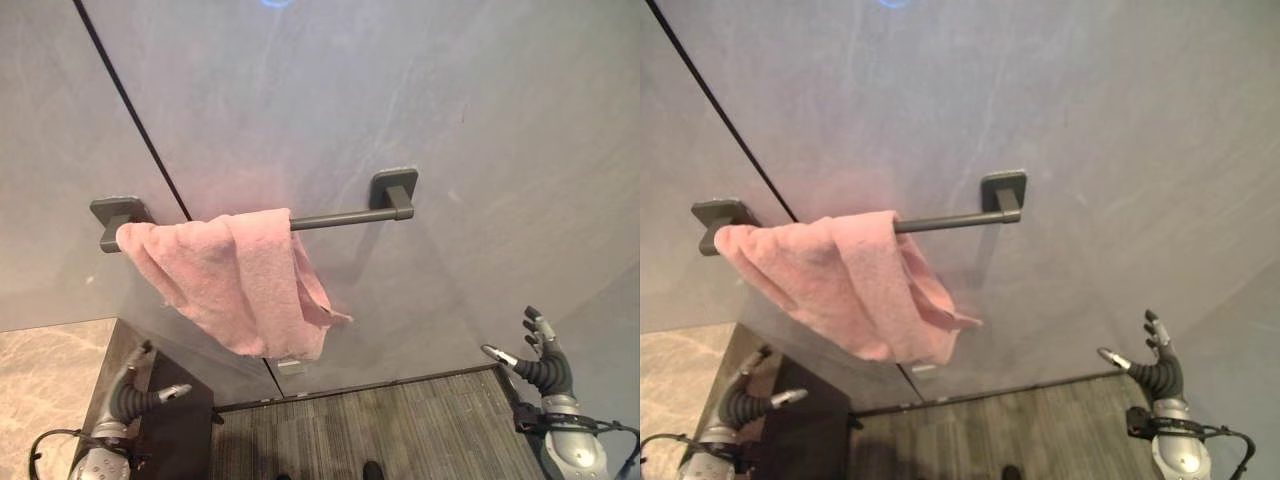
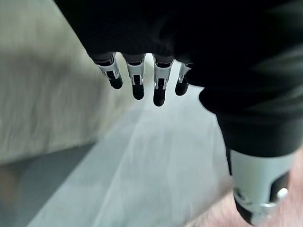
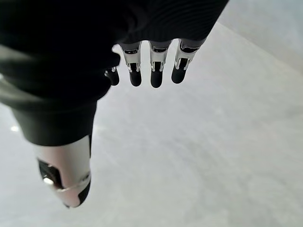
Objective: Put brush and paste in cup on sink, flatten towel.
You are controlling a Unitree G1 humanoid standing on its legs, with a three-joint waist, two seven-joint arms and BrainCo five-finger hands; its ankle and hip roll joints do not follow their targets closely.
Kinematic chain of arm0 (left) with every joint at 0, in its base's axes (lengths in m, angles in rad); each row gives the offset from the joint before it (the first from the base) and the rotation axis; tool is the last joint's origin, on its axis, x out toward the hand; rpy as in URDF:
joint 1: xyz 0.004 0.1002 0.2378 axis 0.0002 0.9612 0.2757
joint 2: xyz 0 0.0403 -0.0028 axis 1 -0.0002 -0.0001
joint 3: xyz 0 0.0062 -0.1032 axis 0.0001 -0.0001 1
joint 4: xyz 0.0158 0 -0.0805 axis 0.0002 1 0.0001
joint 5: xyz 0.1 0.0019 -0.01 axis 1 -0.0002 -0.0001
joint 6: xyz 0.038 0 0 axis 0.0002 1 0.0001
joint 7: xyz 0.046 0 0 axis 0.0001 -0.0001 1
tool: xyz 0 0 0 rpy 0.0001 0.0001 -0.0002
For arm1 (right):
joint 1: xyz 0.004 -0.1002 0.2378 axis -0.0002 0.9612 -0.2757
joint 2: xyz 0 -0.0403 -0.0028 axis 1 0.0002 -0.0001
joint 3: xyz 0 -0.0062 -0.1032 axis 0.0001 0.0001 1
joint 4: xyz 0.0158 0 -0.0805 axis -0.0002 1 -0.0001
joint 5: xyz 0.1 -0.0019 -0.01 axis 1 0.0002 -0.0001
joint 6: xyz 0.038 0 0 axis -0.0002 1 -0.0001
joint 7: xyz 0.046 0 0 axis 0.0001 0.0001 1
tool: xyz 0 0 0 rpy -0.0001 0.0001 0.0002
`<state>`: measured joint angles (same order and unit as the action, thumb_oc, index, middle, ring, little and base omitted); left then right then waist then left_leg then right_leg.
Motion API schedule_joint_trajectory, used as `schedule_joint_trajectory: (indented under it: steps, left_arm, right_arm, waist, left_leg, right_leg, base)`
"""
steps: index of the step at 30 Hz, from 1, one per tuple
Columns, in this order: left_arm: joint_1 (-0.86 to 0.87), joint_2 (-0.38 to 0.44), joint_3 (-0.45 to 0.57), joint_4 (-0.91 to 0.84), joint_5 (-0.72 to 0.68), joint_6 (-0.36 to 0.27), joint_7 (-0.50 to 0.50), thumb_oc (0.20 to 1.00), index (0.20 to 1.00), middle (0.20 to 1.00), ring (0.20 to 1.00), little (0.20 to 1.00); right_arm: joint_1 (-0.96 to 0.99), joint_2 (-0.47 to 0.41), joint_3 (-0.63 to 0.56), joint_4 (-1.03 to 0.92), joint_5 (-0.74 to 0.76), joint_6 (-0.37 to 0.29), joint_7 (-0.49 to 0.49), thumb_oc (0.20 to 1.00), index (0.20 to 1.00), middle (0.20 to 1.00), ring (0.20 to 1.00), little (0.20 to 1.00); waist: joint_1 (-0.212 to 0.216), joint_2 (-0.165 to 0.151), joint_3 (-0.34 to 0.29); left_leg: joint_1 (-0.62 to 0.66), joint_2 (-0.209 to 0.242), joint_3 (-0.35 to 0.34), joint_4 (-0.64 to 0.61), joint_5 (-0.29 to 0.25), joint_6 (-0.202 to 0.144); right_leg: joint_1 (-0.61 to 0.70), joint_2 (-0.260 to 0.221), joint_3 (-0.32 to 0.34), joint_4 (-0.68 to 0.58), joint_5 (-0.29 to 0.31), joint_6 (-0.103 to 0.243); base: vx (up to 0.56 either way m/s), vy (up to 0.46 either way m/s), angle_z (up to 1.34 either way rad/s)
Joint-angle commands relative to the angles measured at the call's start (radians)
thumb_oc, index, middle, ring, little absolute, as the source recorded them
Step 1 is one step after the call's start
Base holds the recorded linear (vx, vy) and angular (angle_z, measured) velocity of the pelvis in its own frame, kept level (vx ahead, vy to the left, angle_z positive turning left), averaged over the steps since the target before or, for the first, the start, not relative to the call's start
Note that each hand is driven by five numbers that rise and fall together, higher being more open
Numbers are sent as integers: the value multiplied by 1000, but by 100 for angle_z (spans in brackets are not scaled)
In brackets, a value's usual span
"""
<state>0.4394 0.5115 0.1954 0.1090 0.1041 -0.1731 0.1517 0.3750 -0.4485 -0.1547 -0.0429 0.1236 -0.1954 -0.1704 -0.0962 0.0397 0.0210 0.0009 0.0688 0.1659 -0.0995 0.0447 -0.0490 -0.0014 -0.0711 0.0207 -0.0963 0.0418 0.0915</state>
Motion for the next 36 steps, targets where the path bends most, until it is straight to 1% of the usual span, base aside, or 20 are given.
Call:
schedule_joint_trajectory:
  steps: [1,3,4,6,8,10,13,14,16,17,20,22,23,24,26,27,28,29,31,36]
  left_arm:
    - [-2,77,94,-102,31,-87,84,1000,1000,1000,1000,1000]
    - [-6,86,107,-114,69,-94,119,1000,1000,1000,1000,1000]
    - [12,129,145,-145,191,-106,167,1000,1000,1000,1000,1000]
    - [22,163,185,-168,279,-106,226,1000,1000,1000,1000,1000]
    - [21,178,205,-175,315,-104,263,1000,1000,1000,1000,1000]
    - [30,191,252,-193,371,-97,337,1000,1000,1000,1000,1000]
    - [11,169,298,-195,385,-81,432,1000,1000,1000,1000,1000]
    - [2,165,338,-206,408,-67,492,1000,1000,1000,1000,1000]
    - [3,166,350,-220,429,-63,512,1000,1000,1000,1000,1000]
    - [-3,179,368,-237,450,-62,534,1000,1000,1000,1000,1000]
    - [-8,218,386,-299,471,-88,525,1000,1000,1000,1000,1000]
    - [-10,273,385,-322,465,-113,501,1000,1000,1000,1000,1000]
    - [-8,322,381,-340,450,-137,468,1000,1000,1000,1000,1000]
    - [-8,322,382,-339,448,-137,468,1000,1000,1000,1000,1000]
    - [10,387,377,-325,451,-132,440,1000,1000,1000,1000,1000]
    - [33,437,379,-320,455,-134,417,1000,1000,1000,1000,1000]
    - [43,459,385,-325,457,-139,404,1000,1000,1000,1000,1000]
    - [45,457,387,-325,456,-140,403,1000,1000,1000,1000,1000]
    - [79,503,410,-331,466,-146,385,1000,1000,1000,1000,1000]
    - [130,669,426,-340,490,-164,331,1000,1000,1000,1000,1000]
  right_arm:
    - [-45,-9,-18,-130,-46,-110,-28,1000,1000,1000,1000,1000]
    - [-45,-21,-19,-156,-99,-126,-56,1000,1000,1000,1000,1000]
    - [-46,-44,-38,-200,-166,-160,-87,1000,1000,1000,1000,1000]
    - [-54,-58,-62,-227,-220,-181,-139,1000,1000,1000,1000,1000]
    - [-60,-62,-72,-250,-247,-190,-169,1000,1000,1000,1000,1000]
    - [-68,-59,-102,-297,-327,-216,-255,1000,1000,1000,1000,1000]
    - [-92,-55,-120,-336,-412,-220,-351,1000,1000,1000,1000,1000]
    - [-106,-65,-134,-371,-475,-215,-405,1000,1000,1000,1000,1000]
    - [-108,-75,-133,-388,-525,-207,-436,1000,1000,1000,1000,1000]
    - [-117,-106,-130,-406,-563,-198,-440,1000,1000,1000,1000,1000]
    - [-149,-174,-108,-442,-614,-192,-446,1000,1000,1000,1000,1000]
    - [-180,-235,-73,-445,-618,-184,-423,1000,1000,1000,1000,1000]
    - [-196,-301,-42,-442,-607,-183,-380,1000,1000,1000,1000,1000]
    - [-198,-301,-41,-441,-606,-183,-380,1000,1000,1000,1000,1000]
    - [-219,-386,-16,-439,-611,-174,-346,1000,1000,1000,1000,1000]
    - [-244,-467,6,-429,-617,-170,-320,1000,1000,1000,1000,1000]
    - [-257,-510,10,-430,-611,-176,-304,1000,1000,1000,1000,1000]
    - [-259,-511,11,-430,-609,-176,-302,1000,1000,1000,1000,1000]
    - [-274,-575,6,-427,-611,-175,-291,1000,1000,1000,1000,1000]
    - [-408,-775,89,-421,-580,-184,-217,1000,1000,1000,1000,1000]
  waist:
    - [5,-36,-1]
    - [6,-37,-1]
    - [11,-36,0]
    - [13,-36,-1]
    - [16,-36,-2]
    - [19,-37,-3]
    - [25,-38,-4]
    - [31,-40,-7]
    - [33,-40,-7]
    - [38,-43,-9]
    - [45,-48,-12]
    - [51,-53,-13]
    - [55,-56,-10]
    - [55,-56,-11]
    - [63,-61,-10]
    - [70,-64,-7]
    - [72,-64,-5]
    - [71,-63,-5]
    - [76,-65,-2]
    - [93,-73,7]
  left_leg:
    - [12,69,10,12,-39,-41]
    - [12,68,9,12,-40,-42]
    - [11,67,9,12,-41,-41]
    - [12,66,10,12,-42,-42]
    - [12,65,11,12,-43,-42]
    - [14,64,10,12,-45,-42]
    - [15,63,8,12,-47,-41]
    - [17,62,6,12,-48,-40]
    - [18,61,6,12,-49,-40]
    - [17,59,4,12,-49,-40]
    - [16,58,2,12,-47,-41]
    - [16,58,1,12,-46,-42]
    - [18,57,-2,12,-46,-43]
    - [16,57,-2,12,-45,-43]
    - [14,56,-4,12,-43,-44]
    - [14,56,-4,12,-41,-45]
    - [12,55,-3,12,-40,-46]
    - [12,55,-3,12,-40,-46]
    - [10,56,-3,12,-39,-47]
    - [-6,57,-13,12,-27,-54]
  right_leg:
    - [-28,-135,-35,9,16,100]
    - [-28,-136,-36,9,16,102]
    - [-30,-138,-37,9,16,105]
    - [-30,-141,-37,9,17,108]
    - [-30,-142,-36,9,17,110]
    - [-29,-145,-36,9,18,113]
    - [-27,-147,-36,9,17,114]
    - [-26,-148,-35,9,17,114]
    - [-25,-148,-35,9,17,114]
    - [-25,-148,-36,9,18,114]
    - [-23,-150,-37,9,18,113]
    - [-22,-150,-39,9,20,113]
    - [-18,-149,-42,9,20,113]
    - [-19,-149,-41,9,21,113]
    - [-20,-149,-41,9,22,112]
    - [-21,-149,-43,9,23,113]
    - [-21,-149,-44,9,23,114]
    - [-21,-149,-44,9,23,114]
    - [-23,-149,-47,9,25,116]
    - [-24,-148,-62,9,24,118]
  base:
    - [0,0,0]
    - [0,0,0]
    - [0,0,0]
    - [0,0,0]
    - [0,0,0]
    - [0,0,0]
    - [0,0,0]
    - [0,0,0]
    - [0,0,0]
    - [0,0,0]
    - [0,0,0]
    - [0,0,0]
    - [0,0,0]
    - [0,0,0]
    - [0,0,0]
    - [0,0,0]
    - [0,0,0]
    - [0,0,0]
    - [0,0,0]
    - [3,-6,1]
